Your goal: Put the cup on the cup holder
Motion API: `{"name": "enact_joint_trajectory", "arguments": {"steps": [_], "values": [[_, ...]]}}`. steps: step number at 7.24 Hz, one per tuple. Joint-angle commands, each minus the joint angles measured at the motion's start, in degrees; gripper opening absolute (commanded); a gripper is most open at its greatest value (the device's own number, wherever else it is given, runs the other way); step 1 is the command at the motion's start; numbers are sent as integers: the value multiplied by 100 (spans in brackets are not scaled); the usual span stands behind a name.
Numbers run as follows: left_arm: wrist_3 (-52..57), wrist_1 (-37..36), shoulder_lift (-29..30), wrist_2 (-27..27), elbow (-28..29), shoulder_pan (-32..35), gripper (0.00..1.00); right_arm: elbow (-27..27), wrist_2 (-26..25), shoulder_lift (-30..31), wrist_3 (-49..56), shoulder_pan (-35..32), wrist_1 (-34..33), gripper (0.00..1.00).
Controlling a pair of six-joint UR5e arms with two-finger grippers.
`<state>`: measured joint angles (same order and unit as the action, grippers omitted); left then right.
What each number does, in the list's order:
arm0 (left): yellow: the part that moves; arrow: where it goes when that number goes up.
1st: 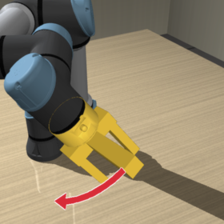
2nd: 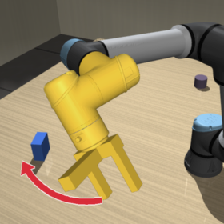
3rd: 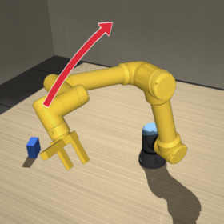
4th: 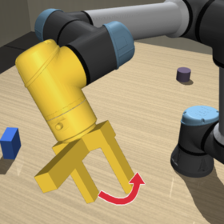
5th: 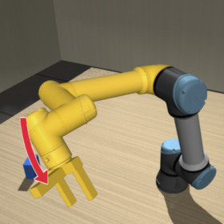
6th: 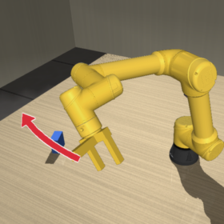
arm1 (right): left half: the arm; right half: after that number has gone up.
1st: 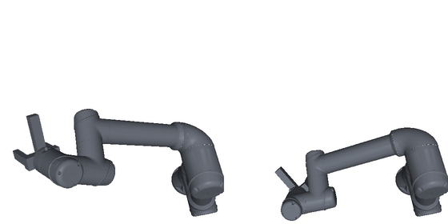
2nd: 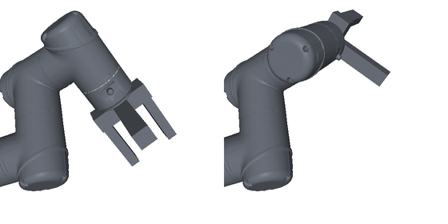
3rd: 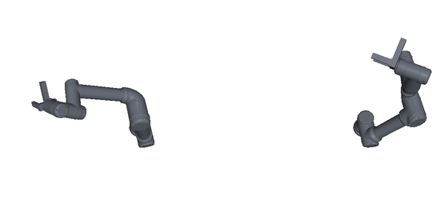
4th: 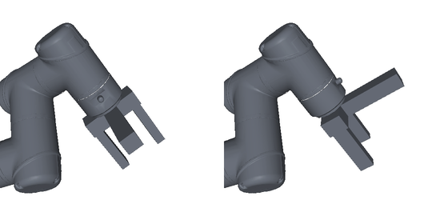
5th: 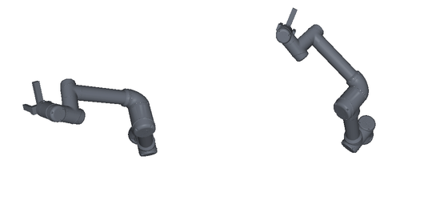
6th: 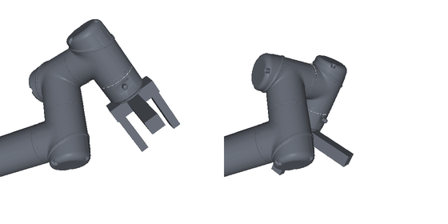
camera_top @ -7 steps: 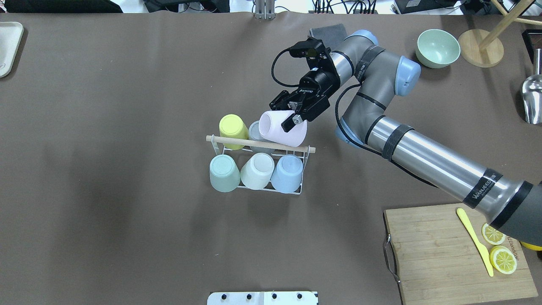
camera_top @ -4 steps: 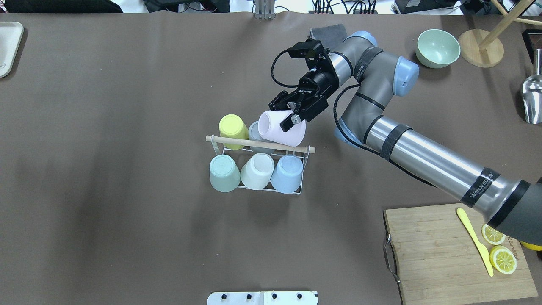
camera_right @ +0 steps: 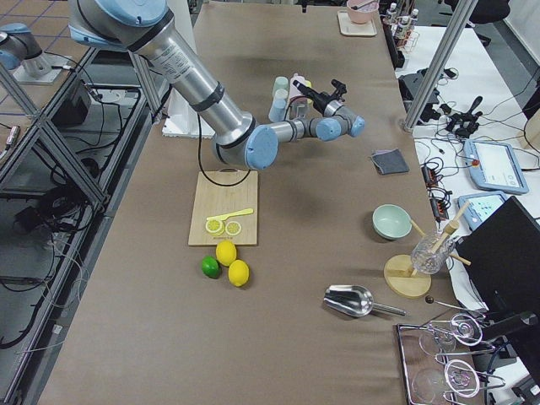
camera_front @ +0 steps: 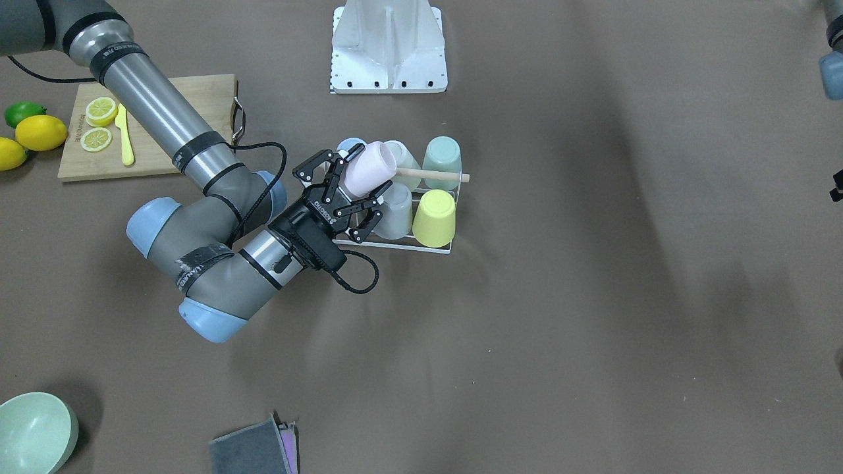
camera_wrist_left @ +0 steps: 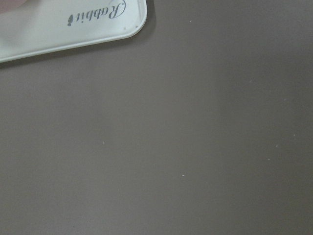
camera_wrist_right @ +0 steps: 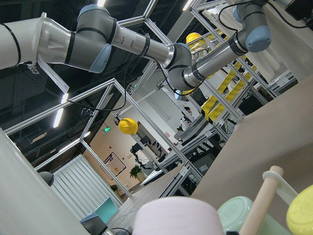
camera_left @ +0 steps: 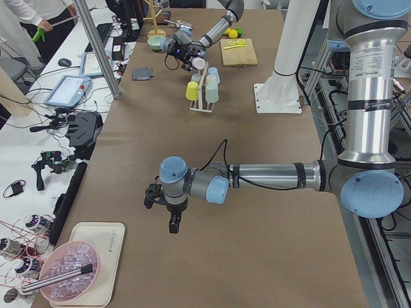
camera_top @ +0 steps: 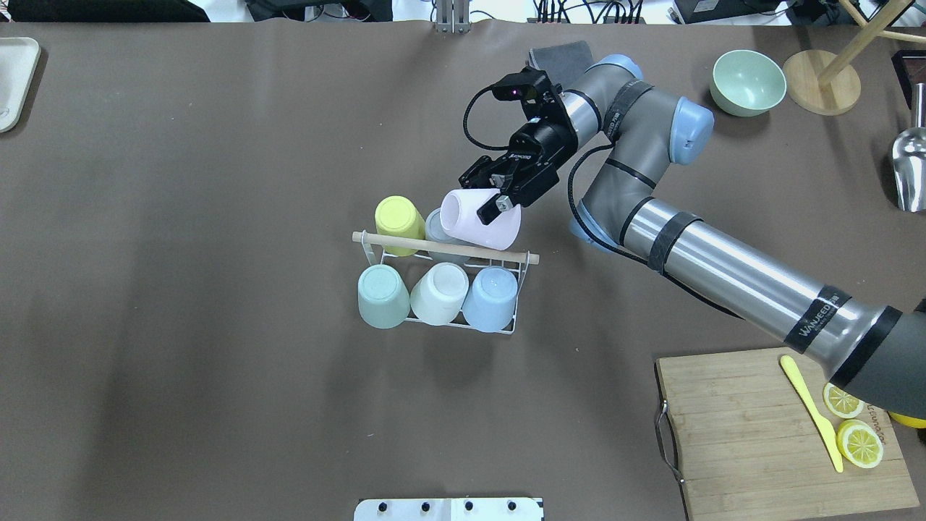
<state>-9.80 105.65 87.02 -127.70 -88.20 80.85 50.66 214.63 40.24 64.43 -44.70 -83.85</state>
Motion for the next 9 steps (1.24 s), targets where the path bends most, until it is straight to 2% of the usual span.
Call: {"name": "enact_joint_trajectory", "arguments": {"steps": [1, 2, 3, 5, 7, 9], "values": [[-48, 0, -1, -18, 40, 1, 98, -4, 0, 1, -1, 5, 0, 38], [-83, -9, 25, -166, 101, 1, 98, -13, 0, 1, -18, 5, 0, 59], [-92, -87, -27, -254, 110, 1, 98, -21, 0, 1, -27, 5, -9, 75], [-74, -324, -71, -526, 171, 1, 98, -30, 9, -17, -45, 5, -70, 91], [-101, -729, -71, -536, 59, 1, 98, -30, 9, -34, -36, -4, -123, 91], [-92, -730, -45, -536, 5, 10, 98, -30, 18, -25, -45, -39, -123, 91]]}}
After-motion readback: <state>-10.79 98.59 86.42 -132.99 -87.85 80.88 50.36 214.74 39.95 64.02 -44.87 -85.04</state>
